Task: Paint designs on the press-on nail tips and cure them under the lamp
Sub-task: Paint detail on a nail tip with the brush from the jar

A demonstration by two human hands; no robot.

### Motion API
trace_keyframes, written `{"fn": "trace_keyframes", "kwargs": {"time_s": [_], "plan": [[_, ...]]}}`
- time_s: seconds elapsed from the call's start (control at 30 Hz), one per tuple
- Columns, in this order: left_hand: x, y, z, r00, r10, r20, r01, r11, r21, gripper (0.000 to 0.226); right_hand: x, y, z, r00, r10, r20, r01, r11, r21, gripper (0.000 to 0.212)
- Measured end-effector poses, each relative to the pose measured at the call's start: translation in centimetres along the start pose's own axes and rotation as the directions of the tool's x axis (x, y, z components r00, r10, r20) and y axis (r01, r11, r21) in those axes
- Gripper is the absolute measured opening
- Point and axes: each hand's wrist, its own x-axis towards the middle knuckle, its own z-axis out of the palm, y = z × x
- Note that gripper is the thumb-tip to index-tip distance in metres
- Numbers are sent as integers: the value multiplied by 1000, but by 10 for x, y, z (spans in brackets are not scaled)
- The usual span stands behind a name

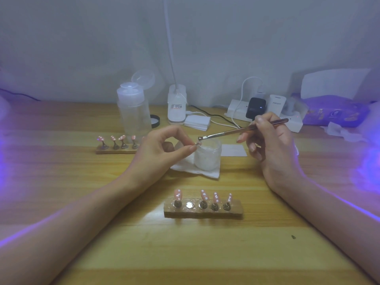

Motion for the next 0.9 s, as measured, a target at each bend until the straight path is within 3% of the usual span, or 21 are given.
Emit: {"fn": "trace_keyframes", "kwargs": {"time_s": [0.23, 0.37, 0.53, 0.73, 0.9], "plan": [[0, -1, 0, 999, 50, -6, -50, 998, 32, 12, 1, 1, -2, 999, 40, -37, -40, 999, -15, 25], [0, -2, 0, 998, 65, -4, -64, 997, 32, 12, 1, 2, 0, 999, 25, 22, -24, 1000, -4, 23], [1, -2, 0, 997, 82, 2, -82, 995, 50, 12, 3, 3, -1, 996, 75, -57, -77, 997, -33, 24], [1, 0, 0, 996, 88, 4, -88, 995, 48, 11, 0, 2, 0, 999, 47, 11, -47, 999, -26, 24], [0, 1, 1, 996, 88, -1, -88, 995, 56, 12, 2, 1, 0, 994, 88, -67, -89, 996, -7, 27]]}}
